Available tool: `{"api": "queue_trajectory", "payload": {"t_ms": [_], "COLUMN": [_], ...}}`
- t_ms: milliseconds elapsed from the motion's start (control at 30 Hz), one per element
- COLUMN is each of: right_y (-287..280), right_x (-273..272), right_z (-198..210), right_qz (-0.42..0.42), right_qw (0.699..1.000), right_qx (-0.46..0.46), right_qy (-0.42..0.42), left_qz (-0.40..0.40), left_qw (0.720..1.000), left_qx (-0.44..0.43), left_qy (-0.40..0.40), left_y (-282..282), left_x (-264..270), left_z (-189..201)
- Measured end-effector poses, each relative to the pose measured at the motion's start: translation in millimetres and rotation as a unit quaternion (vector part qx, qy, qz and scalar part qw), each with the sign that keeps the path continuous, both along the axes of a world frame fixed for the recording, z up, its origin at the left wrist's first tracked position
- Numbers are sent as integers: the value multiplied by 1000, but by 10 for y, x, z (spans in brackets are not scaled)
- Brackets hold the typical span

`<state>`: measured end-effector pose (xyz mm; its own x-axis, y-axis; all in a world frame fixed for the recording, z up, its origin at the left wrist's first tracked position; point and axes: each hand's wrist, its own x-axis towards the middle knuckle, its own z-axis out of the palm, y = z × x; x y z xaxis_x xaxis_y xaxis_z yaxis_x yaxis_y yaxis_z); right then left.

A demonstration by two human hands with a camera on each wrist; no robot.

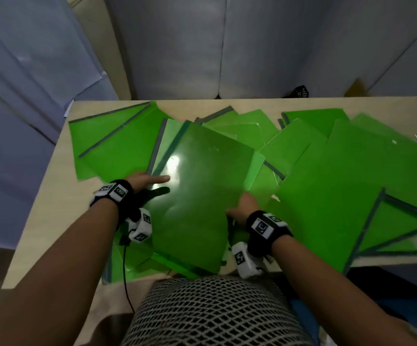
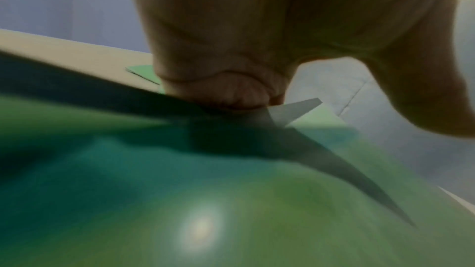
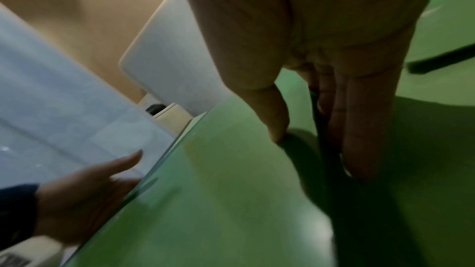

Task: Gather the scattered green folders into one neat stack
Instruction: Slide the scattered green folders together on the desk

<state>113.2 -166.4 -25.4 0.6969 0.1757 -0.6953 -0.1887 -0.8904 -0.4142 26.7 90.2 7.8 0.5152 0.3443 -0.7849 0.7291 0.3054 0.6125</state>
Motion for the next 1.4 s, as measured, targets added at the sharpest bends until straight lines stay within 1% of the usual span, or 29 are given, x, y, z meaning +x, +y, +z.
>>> {"api": "queue_trajectory", "payload": {"t_ms": [33,67,100,133,167,233,300,367,433,467,500,567,600,667,733,767,800,833,867,933,1000,1033,1067,1133,1167,1233,1300,1333,1400], "right_y": [51,75,76,56,14,-111,-314,-588,-897,-1048,-1197,-1488,-1624,-1936,-2209,-2310,-2358,-2390,-2404,-2409,-2426,-2429,-2437,-2426,-2403,-2368,-2324,-2325,-2349], "right_x": [-32,-51,-50,-32,-2,80,218,366,505,573,638,765,810,873,910,944,943,964,968,924,931,981,987,1066,1166,1362,1517,1592,1660], "right_z": [4,18,32,50,58,108,159,202,189,172,145,94,79,-34,-160,-219,-182,-179,-120,-6,-47,-84,-67,80,182,392,616,682,801], "right_qz": [30,48,58,59,55,53,45,62,81,59,18,-102,-158,-254,-288,-291,-281,-294,-285,-207,-200,-244,-248,-329,-379,-450,-487,-494,-492], "right_qw": [1000,999,998,998,998,998,993,980,959,951,948,946,940,928,929,934,943,943,945,958,963,959,960,938,920,876,841,830,829], "right_qx": [-3,-4,-3,2,12,32,27,-42,-166,-219,-249,-254,-256,-240,-211,-191,-167,-141,-144,-189,-162,-122,-97,-46,-10,57,114,120,79], "right_qy": [1,1,1,4,3,-29,-103,-183,-214,-209,-198,-171,-162,-129,-91,-76,-60,-63,-68,-66,-82,-79,-88,-98,-101,-166,-208,-227,-253], "left_qz": [-32,-68,-102,-116,-111,-81,-43,-10,13,23,37,61,67,70,73,71,68,62,60,55,53,50,51,54,58,68,74,75,75], "left_qw": [999,995,986,979,977,982,988,990,989,989,987,984,983,982,982,982,983,984,985,986,987,987,987,987,987,987,987,987,987], "left_qx": [25,70,123,159,175,170,146,123,114,110,108,106,105,94,85,84,84,83,80,77,81,83,85,86,84,78,72,70,71], "left_qy": [4,24,42,45,40,-1,-40,-66,-89,-99,-111,-132,-138,-145,-153,-153,-150,-146,-142,-134,-127,-126,-124,-123,-123,-125,-125,-124,-123], "left_y": [-27,-67,-100,-148,-163,-209,-194,-151,-147,-168,-200,-303,-359,-461,-560,-607,-657,-709,-758,-845,-941,-987,-1020,-1074,-1093,-1120,-1141,-1147,-1165], "left_x": [2,-5,-23,-33,-51,-96,-127,-132,-115,-97,-69,3,40,118,196,235,269,307,339,395,441,460,468,488,496,505,522,525,550], "left_z": [11,27,24,22,-10,-37,-33,5,57,88,108,156,172,184,185,171,153,139,130,86,63,45,32,16,9,0,20,29,40]}}
